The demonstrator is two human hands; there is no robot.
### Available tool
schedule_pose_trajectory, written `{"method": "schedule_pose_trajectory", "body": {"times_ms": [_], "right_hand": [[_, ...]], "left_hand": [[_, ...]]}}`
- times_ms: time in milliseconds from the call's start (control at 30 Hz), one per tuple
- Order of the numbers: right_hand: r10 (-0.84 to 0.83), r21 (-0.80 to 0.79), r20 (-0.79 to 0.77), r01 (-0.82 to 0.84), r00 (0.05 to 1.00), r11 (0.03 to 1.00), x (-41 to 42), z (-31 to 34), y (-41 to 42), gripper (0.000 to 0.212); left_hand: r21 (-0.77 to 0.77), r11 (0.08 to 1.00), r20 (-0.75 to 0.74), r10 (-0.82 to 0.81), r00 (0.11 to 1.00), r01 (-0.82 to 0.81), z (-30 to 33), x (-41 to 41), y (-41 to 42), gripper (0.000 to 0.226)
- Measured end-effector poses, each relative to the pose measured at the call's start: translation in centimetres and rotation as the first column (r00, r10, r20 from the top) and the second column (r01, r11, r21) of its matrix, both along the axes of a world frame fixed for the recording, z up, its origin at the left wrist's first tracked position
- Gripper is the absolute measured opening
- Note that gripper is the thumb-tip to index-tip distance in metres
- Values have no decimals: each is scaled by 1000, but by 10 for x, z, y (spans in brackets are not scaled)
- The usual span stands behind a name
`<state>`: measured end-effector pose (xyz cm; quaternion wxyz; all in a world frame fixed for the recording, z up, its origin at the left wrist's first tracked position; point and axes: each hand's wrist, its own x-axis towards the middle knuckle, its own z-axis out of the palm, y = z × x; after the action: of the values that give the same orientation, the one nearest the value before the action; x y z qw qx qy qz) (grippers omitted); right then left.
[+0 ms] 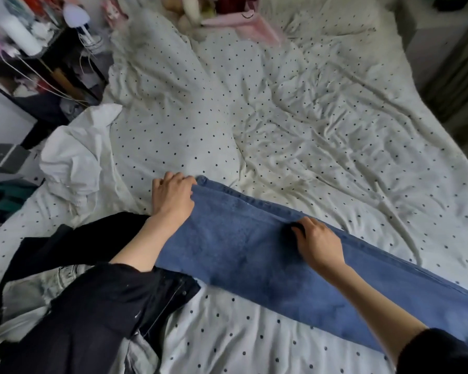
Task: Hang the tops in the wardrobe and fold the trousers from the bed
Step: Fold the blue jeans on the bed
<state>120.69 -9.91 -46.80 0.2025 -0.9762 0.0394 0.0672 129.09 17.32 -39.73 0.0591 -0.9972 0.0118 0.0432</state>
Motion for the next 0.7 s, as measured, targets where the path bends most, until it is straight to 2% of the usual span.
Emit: {"method": "schedule_pose_trajectory", "body": {"times_ms": [167,267,300,367,433,500,533,600,667,700], "right_hand": [[-103,23,6,103,995,994,27,-24,-4,23],[-114,-30,-26,113,993,993,33,-40,-4,21],[-114,-34,-9,113,993,993,31,-42,-2,18],[-110,-55,84,115,990,992,28,-50,2,9],[-112,-129,214,142,970,981,22,-50,6,12],[-122,-156,273,169,954,973,20,-45,14,21],[-109,-160,266,155,958,975,19,-40,19,32],[13,-163,229,25,973,986,18,-33,40,46],[190,-156,183,-162,965,974,15,-32,69,51],[261,-160,151,-237,953,958,13,-34,82,53]], "left_hand": [[-113,993,-87,-30,996,20,-37,67,3,27],[-189,982,-171,-23,985,-10,-66,84,1,26],[-240,970,-156,-17,988,-21,-73,83,1,25],[-383,923,-98,10,995,-47,-91,83,3,27],[-488,868,-71,63,996,-90,-98,78,10,38],[-568,799,-101,169,980,-196,-101,68,26,48],[-601,756,-144,216,966,-259,-103,63,35,49],[-625,686,-280,248,927,-372,-103,51,53,41],[-607,649,-467,175,867,-458,-101,41,66,29],[-589,641,-552,126,824,-492,-98,37,69,32]]}}
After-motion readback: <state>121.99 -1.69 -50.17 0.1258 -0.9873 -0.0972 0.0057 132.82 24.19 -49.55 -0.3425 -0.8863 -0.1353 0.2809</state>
